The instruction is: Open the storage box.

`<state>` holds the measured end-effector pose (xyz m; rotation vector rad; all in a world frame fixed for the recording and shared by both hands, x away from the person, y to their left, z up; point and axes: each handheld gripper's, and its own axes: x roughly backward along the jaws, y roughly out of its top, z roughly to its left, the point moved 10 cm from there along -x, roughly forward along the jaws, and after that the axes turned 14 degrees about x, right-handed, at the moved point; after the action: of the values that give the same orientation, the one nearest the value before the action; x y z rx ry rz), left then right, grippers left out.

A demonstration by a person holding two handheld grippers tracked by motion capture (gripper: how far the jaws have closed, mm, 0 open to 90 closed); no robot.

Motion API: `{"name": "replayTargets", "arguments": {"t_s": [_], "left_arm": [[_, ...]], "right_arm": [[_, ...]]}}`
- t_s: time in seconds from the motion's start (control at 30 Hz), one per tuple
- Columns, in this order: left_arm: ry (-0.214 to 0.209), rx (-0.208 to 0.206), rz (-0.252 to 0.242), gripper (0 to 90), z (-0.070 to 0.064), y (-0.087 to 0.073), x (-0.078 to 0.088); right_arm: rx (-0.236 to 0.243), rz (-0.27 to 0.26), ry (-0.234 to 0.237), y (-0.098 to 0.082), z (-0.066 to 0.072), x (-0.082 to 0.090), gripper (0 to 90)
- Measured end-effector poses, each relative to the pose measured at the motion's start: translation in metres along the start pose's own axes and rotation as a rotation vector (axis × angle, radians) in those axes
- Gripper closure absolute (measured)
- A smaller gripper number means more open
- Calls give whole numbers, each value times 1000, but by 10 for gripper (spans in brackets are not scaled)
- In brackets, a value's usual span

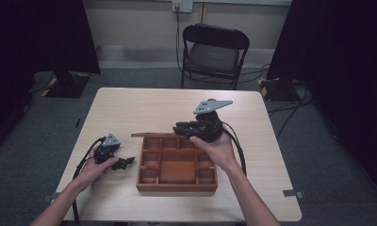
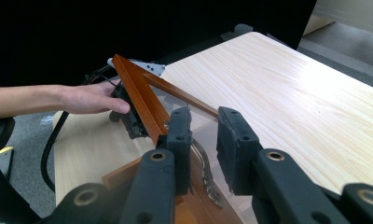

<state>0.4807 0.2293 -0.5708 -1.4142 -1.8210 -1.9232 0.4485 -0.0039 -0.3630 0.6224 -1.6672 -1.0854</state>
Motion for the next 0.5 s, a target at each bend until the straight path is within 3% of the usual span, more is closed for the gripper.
{"name": "replayTargets", "arguments": {"t_s": [0.5], "left_arm": [[0, 0, 1, 75, 0, 0, 0]], "right_arm": [[6, -1, -4, 4, -6, 0, 752]]}}
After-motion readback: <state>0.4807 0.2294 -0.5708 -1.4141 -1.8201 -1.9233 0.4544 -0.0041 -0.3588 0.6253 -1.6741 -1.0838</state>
